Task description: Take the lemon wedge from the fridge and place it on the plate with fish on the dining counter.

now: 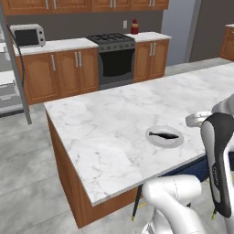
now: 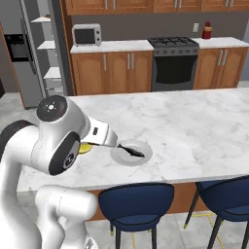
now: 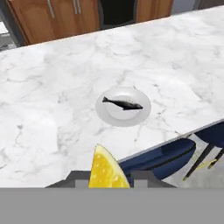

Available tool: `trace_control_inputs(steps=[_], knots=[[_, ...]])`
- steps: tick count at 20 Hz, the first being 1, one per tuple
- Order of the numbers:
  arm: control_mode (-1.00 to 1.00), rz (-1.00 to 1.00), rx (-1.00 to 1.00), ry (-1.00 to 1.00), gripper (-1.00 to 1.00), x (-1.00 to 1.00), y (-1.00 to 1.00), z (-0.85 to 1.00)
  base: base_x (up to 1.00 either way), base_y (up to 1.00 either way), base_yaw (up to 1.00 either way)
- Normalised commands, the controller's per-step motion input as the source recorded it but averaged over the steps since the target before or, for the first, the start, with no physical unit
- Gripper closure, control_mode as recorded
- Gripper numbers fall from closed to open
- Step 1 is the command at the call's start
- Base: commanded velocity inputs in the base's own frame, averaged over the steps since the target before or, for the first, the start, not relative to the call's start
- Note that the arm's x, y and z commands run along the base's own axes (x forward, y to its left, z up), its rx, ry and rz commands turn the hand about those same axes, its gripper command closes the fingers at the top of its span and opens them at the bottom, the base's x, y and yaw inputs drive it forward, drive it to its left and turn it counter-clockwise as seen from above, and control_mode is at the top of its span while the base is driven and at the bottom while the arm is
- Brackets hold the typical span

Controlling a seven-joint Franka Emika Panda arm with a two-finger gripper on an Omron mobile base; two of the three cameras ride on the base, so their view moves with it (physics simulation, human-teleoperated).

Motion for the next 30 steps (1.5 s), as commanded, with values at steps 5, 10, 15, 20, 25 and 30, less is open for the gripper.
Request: trace_control_inputs(steps=[5, 10, 15, 20, 25, 30], knots=[[-1.0, -0.37, 0.06, 0.08, 1.0, 0.97, -0.45, -0.22, 0.0, 0.0, 0.0], [-1.0, -0.41, 0.0, 0.05, 1.0, 0.98, -0.12, -0.32, 0.0, 0.0, 0.0], [-1.0, -0.13, 0.08, 0.02, 1.0, 0.17, 0.0, -0.12, 0.0, 0.0, 0.0], [-1.0, -0.13, 0.23, 0.07, 1.0, 0.45, 0.0, -0.45, 0.0, 0.0, 0.0], [-1.0, -0.21, 0.18, 0.08, 1.0, 0.74, 0.0, -0.33, 0.0, 0.0, 0.0], [-1.0, -0.22, 0.0, 0.13, 1.0, 0.87, 0.01, -0.16, 0.0, 0.0, 0.0]])
